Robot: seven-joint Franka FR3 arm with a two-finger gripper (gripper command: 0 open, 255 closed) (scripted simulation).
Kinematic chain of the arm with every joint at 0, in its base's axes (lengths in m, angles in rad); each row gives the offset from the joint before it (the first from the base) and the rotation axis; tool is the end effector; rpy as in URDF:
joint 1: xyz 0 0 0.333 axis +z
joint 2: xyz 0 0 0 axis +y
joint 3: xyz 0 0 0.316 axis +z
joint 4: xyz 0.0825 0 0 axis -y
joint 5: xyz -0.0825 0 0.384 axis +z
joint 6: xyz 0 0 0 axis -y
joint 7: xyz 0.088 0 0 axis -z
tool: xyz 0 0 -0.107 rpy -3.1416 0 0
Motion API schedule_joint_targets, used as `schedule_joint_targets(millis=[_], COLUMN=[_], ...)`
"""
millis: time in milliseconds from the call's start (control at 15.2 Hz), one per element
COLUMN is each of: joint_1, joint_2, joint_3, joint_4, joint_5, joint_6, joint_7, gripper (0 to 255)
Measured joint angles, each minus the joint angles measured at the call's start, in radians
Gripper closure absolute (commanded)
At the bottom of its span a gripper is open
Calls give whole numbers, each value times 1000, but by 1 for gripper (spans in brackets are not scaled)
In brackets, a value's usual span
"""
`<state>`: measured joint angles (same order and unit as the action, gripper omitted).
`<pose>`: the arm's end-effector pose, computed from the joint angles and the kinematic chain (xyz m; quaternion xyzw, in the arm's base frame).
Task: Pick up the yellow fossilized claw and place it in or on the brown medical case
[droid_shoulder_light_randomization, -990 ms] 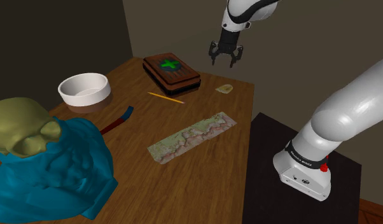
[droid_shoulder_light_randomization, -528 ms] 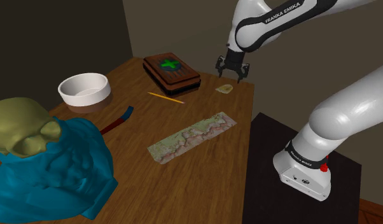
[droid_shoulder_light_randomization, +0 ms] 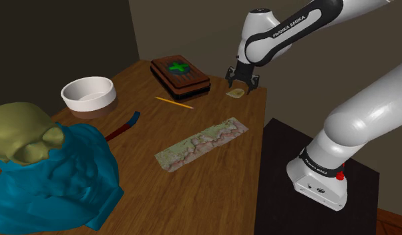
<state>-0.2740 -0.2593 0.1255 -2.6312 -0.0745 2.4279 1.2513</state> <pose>0.4142 -0.0638 0.3385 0.7804 -0.6234 0.0441 0.0212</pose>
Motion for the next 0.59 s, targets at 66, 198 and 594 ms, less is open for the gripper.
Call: schedule_joint_targets(millis=[66, 198, 594], joint_1=[0, 0, -1], joint_2=[2, 2, -2], joint_3=[0, 0, -1], joint_4=[-1, -3, -1], joint_5=[-1, -1, -1], joint_6=[3, 5, -2], joint_7=[0, 1, 0], gripper=[0, 0, 255])
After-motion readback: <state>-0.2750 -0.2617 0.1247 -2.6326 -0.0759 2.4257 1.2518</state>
